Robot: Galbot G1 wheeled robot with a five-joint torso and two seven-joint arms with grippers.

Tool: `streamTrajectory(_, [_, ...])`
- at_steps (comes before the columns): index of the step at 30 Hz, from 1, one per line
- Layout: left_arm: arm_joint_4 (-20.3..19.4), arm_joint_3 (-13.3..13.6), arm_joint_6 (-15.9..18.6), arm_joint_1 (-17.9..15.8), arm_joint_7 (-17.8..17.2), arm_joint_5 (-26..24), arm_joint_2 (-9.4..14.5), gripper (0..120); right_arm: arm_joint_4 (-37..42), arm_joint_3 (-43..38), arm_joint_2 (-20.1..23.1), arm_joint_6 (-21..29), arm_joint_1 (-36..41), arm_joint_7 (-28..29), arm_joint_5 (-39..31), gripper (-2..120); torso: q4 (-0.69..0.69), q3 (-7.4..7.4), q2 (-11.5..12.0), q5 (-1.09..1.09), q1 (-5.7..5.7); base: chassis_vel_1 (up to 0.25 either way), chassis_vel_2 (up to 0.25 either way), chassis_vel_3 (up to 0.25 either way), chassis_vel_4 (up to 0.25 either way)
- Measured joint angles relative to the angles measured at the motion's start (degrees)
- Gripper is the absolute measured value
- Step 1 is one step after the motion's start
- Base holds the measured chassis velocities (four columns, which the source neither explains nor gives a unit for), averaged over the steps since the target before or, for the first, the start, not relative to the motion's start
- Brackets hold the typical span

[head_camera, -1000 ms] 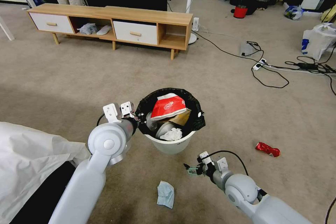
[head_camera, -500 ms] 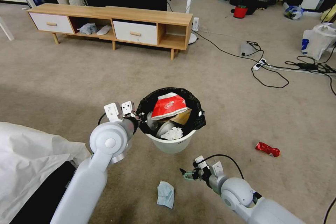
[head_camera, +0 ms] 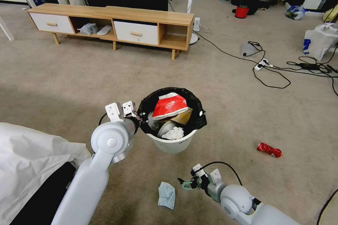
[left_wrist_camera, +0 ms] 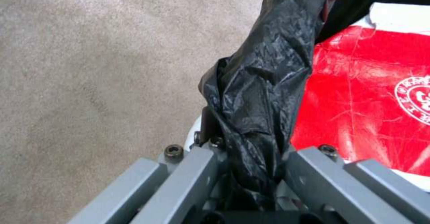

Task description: Pick up the trash bin and place the garbage on the floor into it.

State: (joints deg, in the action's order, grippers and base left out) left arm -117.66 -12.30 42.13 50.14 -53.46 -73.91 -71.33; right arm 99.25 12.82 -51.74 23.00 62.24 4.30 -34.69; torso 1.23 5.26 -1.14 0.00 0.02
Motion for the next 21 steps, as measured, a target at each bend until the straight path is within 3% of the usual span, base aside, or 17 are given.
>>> streamTrajectory(21, [-0.5,-0.01,0.0,1.18,0.52,0.97,-0.41,2,-10.32,4.44,-4.31,-2.83,-2.93,-0.7,-0.11,100,0.0,0.0,0.0,0.0,0.0,0.0,0.0,0.0,0.0])
